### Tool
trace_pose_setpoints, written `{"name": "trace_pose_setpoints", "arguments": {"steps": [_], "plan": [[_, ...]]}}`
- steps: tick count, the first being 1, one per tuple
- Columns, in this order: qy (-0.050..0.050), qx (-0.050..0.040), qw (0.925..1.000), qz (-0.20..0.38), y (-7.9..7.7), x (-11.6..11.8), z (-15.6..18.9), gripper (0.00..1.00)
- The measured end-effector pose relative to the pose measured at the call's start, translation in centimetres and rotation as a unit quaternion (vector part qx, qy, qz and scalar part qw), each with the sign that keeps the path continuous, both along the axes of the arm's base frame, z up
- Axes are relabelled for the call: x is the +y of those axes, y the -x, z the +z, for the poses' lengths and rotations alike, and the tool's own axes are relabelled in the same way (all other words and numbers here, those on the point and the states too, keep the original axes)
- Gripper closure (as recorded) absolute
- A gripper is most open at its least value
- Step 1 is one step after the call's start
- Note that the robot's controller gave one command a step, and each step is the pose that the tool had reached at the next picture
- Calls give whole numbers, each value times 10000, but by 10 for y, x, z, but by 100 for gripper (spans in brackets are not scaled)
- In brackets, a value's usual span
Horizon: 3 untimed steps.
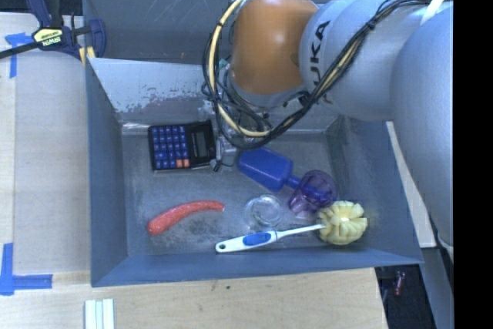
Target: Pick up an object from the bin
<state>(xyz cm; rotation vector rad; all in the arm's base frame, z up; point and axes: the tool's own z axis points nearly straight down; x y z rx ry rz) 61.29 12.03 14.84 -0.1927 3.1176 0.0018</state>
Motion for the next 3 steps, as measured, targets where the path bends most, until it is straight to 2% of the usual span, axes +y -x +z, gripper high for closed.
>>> {"name": "trace_pose_setpoints", "arguments": {"steps": [1,2,3], "plan": [[-7,65,9953,-969,21,5,-45,0],[-11,-14,9995,-322,1,11,-55,0],[-12,-14,9991,-414,3,12,-58,0]]}}
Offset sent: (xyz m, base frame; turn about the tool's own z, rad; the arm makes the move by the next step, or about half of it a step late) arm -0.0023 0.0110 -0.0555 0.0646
